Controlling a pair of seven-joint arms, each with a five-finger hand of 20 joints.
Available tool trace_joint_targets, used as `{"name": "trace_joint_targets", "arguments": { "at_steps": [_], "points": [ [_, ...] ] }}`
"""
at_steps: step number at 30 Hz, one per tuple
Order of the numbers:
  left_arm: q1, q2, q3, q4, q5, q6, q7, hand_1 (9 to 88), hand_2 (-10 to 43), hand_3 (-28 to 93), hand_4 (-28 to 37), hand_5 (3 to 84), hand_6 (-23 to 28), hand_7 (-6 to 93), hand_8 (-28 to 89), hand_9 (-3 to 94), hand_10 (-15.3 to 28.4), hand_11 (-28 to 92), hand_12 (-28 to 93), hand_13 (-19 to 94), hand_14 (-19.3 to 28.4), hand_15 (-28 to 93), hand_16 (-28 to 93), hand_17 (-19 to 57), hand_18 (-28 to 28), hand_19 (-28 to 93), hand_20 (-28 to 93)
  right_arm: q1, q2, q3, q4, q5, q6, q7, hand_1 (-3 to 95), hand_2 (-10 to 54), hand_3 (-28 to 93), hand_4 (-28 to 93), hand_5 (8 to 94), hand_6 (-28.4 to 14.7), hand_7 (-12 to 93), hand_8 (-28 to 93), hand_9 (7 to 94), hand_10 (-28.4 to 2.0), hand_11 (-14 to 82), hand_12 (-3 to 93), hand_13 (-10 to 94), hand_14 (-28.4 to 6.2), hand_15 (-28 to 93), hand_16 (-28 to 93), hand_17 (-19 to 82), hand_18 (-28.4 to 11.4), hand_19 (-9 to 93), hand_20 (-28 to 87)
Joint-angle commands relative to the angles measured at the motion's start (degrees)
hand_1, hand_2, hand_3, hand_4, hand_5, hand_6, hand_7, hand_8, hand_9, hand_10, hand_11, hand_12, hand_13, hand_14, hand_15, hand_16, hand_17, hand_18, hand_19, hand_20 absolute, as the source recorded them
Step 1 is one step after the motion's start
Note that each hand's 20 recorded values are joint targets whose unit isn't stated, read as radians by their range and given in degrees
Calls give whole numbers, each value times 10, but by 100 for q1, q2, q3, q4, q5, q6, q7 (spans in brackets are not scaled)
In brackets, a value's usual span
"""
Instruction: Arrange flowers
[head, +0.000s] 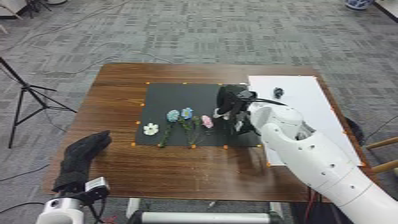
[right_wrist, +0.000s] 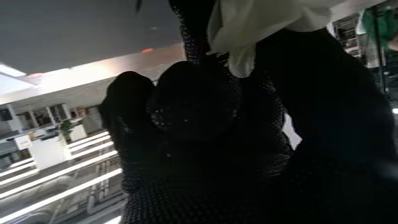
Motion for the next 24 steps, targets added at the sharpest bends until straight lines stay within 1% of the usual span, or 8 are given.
{"name": "trace_joint_targets", "arguments": {
  "at_steps": [1,3,5,8,15,16,20,24],
  "points": [
    [-20,-63,32,-10,20,-50,-53,276,33,696,-256,511,23,179,-93,498,140,217,111,361,162,188,3,21,132,132,172,96,24,154,-51,-12,-213,-4,567,-95,571,-166,733,-8,274,113,842,-103,131,368,853,-34,648,363,584,-160,932,593],
    [0,-65,23,-16,20,-64,-47,276,32,697,-256,511,23,179,-92,498,140,217,111,360,162,188,4,21,132,133,172,88,30,189,-61,-25,-330,-11,549,-95,566,-165,716,-11,265,113,820,-102,141,355,848,-34,648,365,579,-161,932,596],
    [17,-65,15,-20,17,-52,-38,277,32,696,-257,511,23,180,-92,497,140,217,111,361,162,187,3,21,132,133,172,61,45,236,-91,-39,-429,6,514,-95,571,-163,686,-11,248,104,773,-114,180,274,838,-38,649,367,569,-163,932,592],
    [30,-59,-2,-26,16,-46,-43,276,31,697,-256,511,24,179,-92,497,140,217,111,360,162,186,3,21,132,133,172,60,67,317,-113,-73,-637,19,403,-95,647,-167,611,-14,205,-72,683,-142,146,200,814,-50,636,355,540,-172,932,573],
    [50,-61,-9,-30,18,-72,-51,275,30,698,-256,511,24,179,-92,497,139,216,111,360,162,185,4,21,132,134,172,111,255,391,-162,-189,-606,5,333,-95,649,-162,525,-31,149,-68,577,-164,80,181,782,-69,631,343,505,-186,929,540],
    [-1,-40,9,-6,18,-85,-61,275,30,699,-255,510,24,179,-91,497,139,216,111,359,163,185,4,21,132,134,172,154,343,364,-213,-204,-575,63,328,-95,651,-161,517,-32,145,-65,566,-165,78,181,781,-69,632,341,504,-187,929,538],
    [53,-38,-25,-30,19,-80,-54,274,29,698,-254,510,23,179,-92,497,140,216,111,360,162,186,5,21,132,134,171,287,564,410,-315,-474,-571,33,301,-95,651,-159,463,-42,116,-55,468,-180,55,170,758,-80,633,334,488,-193,918,528],
    [50,-34,-31,-29,35,-119,-70,273,26,700,-254,509,24,178,-92,496,139,216,111,360,161,186,4,20,133,134,172,441,807,473,-323,-820,-568,25,269,-95,653,-160,414,-54,89,-47,411,-196,41,158,734,-92,637,327,466,-204,903,525]
  ]
}}
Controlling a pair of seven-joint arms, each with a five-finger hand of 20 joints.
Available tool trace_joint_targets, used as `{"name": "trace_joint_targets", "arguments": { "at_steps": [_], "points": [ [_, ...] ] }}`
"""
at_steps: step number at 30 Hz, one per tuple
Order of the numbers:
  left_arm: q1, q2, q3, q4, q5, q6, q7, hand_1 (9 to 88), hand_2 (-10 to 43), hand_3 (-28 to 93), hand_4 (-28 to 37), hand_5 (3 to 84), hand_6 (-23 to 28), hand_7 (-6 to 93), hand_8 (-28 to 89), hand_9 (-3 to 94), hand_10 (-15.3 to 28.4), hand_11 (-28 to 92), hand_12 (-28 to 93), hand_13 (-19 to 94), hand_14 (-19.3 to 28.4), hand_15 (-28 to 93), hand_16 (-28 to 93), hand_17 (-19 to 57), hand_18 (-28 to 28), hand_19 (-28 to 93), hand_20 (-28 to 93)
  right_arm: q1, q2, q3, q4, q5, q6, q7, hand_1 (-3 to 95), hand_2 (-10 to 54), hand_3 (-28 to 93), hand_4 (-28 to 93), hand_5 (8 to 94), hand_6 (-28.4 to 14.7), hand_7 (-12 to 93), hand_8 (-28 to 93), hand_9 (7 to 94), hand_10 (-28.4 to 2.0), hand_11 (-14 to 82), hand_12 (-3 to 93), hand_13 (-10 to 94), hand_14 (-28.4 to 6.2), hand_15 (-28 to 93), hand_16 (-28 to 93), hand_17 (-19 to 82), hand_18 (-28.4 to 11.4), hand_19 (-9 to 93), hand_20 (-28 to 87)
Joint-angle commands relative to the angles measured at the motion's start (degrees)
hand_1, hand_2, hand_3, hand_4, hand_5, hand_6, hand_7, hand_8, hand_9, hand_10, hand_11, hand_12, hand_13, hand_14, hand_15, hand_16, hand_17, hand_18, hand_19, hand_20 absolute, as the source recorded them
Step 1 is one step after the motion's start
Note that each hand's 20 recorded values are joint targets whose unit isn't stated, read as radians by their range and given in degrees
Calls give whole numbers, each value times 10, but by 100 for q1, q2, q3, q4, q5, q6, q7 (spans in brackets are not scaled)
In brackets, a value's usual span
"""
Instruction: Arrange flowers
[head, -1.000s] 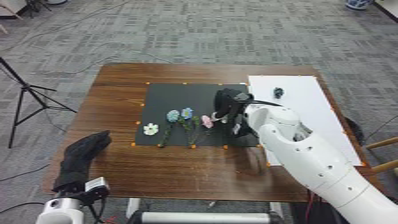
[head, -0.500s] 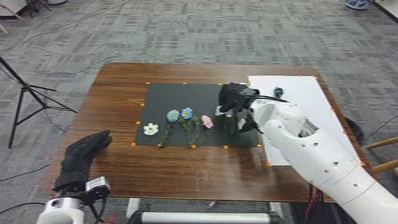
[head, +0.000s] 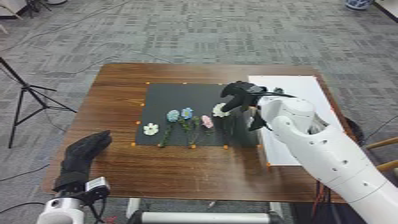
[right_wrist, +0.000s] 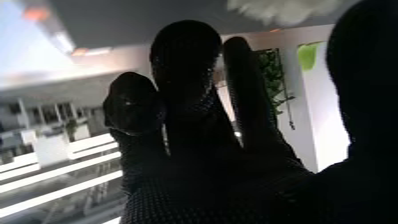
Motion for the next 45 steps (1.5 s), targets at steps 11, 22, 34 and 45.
{"name": "trace_joint_targets", "arguments": {
  "at_steps": [11,22,34,45],
  "points": [
    [53,-50,6,-25,14,-129,-48,274,26,697,-255,510,23,178,-92,496,139,215,111,358,163,185,5,20,133,134,171,553,322,96,1713,-1689,1409,42,283,-95,632,-190,430,-33,104,-51,481,-149,62,154,746,-96,654,306,475,-212,910,527],
    [130,-116,-33,-66,46,-150,-54,273,25,697,-254,508,23,178,-91,496,140,215,111,358,163,184,5,19,134,133,170,192,149,443,2076,-1911,1141,177,334,-95,640,-203,510,-23,149,-66,570,-141,91,169,772,-80,656,304,494,-198,926,515],
    [104,-108,-36,-62,52,-148,-74,274,27,694,-255,510,23,177,-91,496,139,215,111,358,162,183,6,19,134,133,171,240,730,-44,1402,-591,2014,469,592,-95,572,-209,767,-1,264,111,876,-90,235,368,874,-34,670,342,603,-167,932,602],
    [103,-91,-14,-54,58,-206,-87,273,27,695,-254,509,24,177,-91,496,139,215,111,358,163,183,6,19,134,133,170,-341,1549,-26,-617,389,1159,161,595,-95,577,-210,774,0,265,112,887,-90,235,364,879,-28,663,351,607,-166,932,607]
  ]
}}
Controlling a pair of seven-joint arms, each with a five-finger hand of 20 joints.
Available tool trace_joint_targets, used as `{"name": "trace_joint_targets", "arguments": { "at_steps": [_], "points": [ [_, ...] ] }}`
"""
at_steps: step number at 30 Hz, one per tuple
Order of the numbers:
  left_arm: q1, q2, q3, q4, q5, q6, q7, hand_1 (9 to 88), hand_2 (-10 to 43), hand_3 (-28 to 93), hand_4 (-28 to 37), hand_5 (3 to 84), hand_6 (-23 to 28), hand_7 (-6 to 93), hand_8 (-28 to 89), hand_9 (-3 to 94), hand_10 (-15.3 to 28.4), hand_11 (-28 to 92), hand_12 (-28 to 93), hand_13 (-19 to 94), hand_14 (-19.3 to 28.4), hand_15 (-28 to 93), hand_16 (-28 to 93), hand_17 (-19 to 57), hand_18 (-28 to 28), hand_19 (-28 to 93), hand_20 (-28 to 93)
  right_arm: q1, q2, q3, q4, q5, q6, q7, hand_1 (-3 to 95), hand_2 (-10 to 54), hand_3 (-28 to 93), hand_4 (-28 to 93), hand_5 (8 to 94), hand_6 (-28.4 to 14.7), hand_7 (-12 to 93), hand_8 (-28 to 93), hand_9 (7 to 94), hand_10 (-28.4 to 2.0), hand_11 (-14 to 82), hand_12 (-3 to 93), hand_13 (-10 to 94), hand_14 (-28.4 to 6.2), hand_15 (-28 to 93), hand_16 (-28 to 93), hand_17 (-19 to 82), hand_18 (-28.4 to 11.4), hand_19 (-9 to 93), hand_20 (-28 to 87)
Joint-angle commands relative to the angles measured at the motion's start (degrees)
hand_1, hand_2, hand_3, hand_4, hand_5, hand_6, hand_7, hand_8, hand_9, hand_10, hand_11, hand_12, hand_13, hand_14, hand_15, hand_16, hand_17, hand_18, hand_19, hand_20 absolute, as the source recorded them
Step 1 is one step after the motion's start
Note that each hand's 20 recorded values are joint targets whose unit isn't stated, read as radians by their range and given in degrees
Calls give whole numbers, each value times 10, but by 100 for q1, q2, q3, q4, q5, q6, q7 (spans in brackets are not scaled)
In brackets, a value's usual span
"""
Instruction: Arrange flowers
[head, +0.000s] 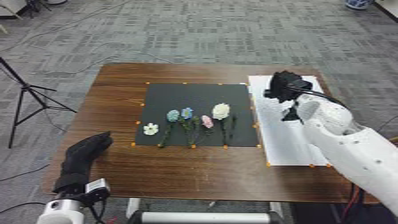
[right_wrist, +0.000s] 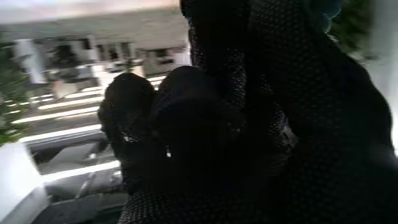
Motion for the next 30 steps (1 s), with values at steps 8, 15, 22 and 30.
{"name": "trace_joint_targets", "arguments": {
  "at_steps": [8,15,22,30],
  "points": [
    [-103,-48,92,29,110,-125,-118,273,27,695,-254,508,24,177,-91,496,139,215,112,358,163,183,6,19,134,132,170,-440,469,-421,-1201,-32,-1107,-495,594,-95,576,-210,774,1,265,111,885,-90,231,363,875,-28,655,356,601,-161,932,604],
    [-188,-23,111,64,135,-199,-155,275,28,693,-254,509,25,175,-91,495,139,214,112,358,162,184,6,19,134,132,171,-525,413,-470,-1235,-23,-1101,-494,591,-95,577,-207,774,2,266,111,884,-90,231,361,875,-27,653,358,600,-161,932,603],
    [-167,-16,108,68,92,-192,-132,273,27,695,-254,509,24,176,-90,495,139,215,112,358,161,183,6,19,134,133,171,-625,282,-353,-1224,155,-1084,-435,574,-95,586,-196,772,2,269,112,880,-89,228,362,872,-28,653,360,598,-162,932,604],
    [-233,-26,133,106,145,-326,-171,271,23,698,-252,505,25,175,-90,492,139,214,112,355,163,181,6,18,134,132,170,-626,243,-95,-1196,351,-1182,-433,385,-95,655,-176,701,-12,210,-68,792,-110,239,230,843,-38,657,365,576,-170,932,603]
  ]
}}
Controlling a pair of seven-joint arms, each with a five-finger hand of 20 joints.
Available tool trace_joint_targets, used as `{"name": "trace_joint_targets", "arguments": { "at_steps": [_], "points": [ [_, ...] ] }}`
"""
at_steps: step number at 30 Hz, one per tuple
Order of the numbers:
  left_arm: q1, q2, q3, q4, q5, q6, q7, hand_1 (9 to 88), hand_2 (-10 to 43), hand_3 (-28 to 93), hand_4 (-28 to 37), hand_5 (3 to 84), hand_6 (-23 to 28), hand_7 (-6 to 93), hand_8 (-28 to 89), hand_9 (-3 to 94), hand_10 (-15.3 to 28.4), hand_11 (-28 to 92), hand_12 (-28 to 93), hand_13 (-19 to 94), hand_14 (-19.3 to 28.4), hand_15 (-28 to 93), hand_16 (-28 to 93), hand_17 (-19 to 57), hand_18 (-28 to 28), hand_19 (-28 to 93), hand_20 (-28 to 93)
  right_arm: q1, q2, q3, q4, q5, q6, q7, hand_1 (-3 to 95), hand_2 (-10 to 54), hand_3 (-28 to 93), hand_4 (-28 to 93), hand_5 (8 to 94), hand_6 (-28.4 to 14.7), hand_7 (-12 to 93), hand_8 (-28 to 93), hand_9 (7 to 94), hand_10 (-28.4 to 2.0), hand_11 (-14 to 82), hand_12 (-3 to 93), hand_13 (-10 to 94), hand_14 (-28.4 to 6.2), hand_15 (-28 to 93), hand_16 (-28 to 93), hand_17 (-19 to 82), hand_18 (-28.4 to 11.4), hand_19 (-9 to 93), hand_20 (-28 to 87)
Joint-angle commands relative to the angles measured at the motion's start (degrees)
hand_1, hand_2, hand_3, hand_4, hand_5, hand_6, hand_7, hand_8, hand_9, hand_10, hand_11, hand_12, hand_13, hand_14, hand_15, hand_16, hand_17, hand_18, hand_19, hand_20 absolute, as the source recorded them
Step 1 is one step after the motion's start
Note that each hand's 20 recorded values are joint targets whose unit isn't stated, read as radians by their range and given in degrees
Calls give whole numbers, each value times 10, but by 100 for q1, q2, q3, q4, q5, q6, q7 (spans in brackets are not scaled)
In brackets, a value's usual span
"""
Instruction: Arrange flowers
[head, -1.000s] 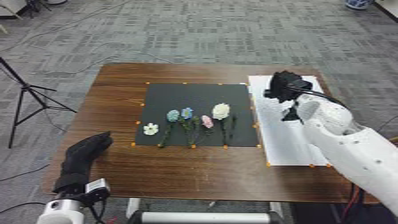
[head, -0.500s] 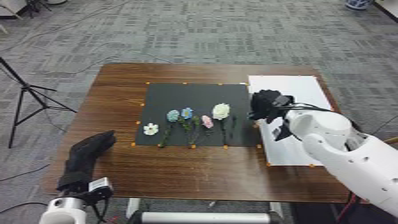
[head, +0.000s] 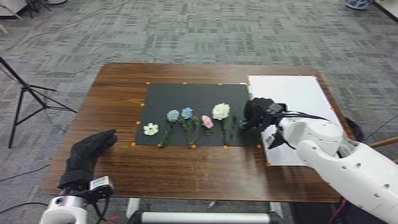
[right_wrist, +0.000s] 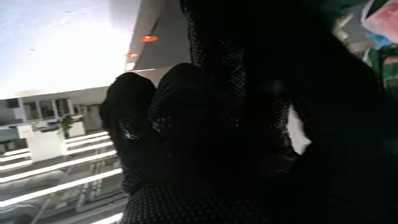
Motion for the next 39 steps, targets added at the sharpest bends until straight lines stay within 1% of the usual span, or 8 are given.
{"name": "trace_joint_targets", "arguments": {
  "at_steps": [1,15,23,25,27,31,35,39],
  "points": [
    [10,-46,-3,20,59,-178,-99,271,23,698,-252,505,25,175,-90,492,138,213,112,355,163,180,6,17,135,132,171,-23,-64,212,-6,115,-217,7,366,-95,659,-175,691,-14,206,-80,782,-113,228,225,842,-40,658,365,574,-171,932,603],
    [94,-40,-76,-14,77,-214,-121,273,15,695,-249,502,26,174,-89,487,137,211,112,351,162,175,9,14,137,130,170,-447,45,1577,-456,-480,-1697,-42,301,-95,650,-167,551,-36,136,-64,618,-157,96,187,770,-74,632,340,501,-189,922,562],
    [137,-10,-119,-23,138,-188,-102,274,10,693,-247,502,26,173,-89,486,137,209,113,352,162,172,9,21,130,118,163,-2165,-906,4330,-901,1343,-1174,-576,252,-95,690,-180,479,-35,127,-63,475,-165,62,197,499,-174,285,267,209,-217,490,423],
    [63,50,-43,8,86,-27,111,276,10,691,-248,502,25,174,-89,486,138,209,112,353,161,170,8,26,125,110,158,-2554,-1362,4824,-1023,2449,-1062,-673,223,-66,685,-175,463,-32,129,-66,445,-163,55,197,447,-177,191,288,185,-200,386,373],
    [-118,147,207,86,-21,450,634,278,12,694,-248,512,21,179,-89,495,138,213,113,361,161,171,7,32,118,100,153,-2903,-1911,5273,-1106,3470,-1197,-898,207,-31,670,-168,459,-33,126,-66,438,-164,53,195,430,-178,144,302,187,-192,325,345],
    [-298,248,346,53,-124,814,1036,289,15,706,-248,541,17,202,-101,530,141,223,109,384,155,173,-2,53,97,74,144,-3496,-3045,5855,-1337,4715,-1312,-1081,193,0,664,-164,446,-32,114,-61,429,-161,49,189,398,-182,109,309,186,-184,253,321],
    [-587,274,488,19,-197,839,1209,289,16,710,-251,544,17,204,-104,537,141,223,105,387,146,159,-12,66,79,57,142,-4069,-3799,5830,-1551,5431,-418,-1527,151,15,681,-161,434,-26,106,-58,411,-155,44,178,354,-179,88,293,174,-184,182,296],
    [-745,353,585,-56,-3,622,1247,288,16,713,-254,542,18,203,-105,534,142,217,101,376,138,134,-20,75,69,48,143,-4431,-3830,5504,-1578,6513,208,-1822,109,23,700,-160,427,-21,97,-60,405,-152,43,168,327,-168,74,272,177,-178,128,282]
  ]
}}
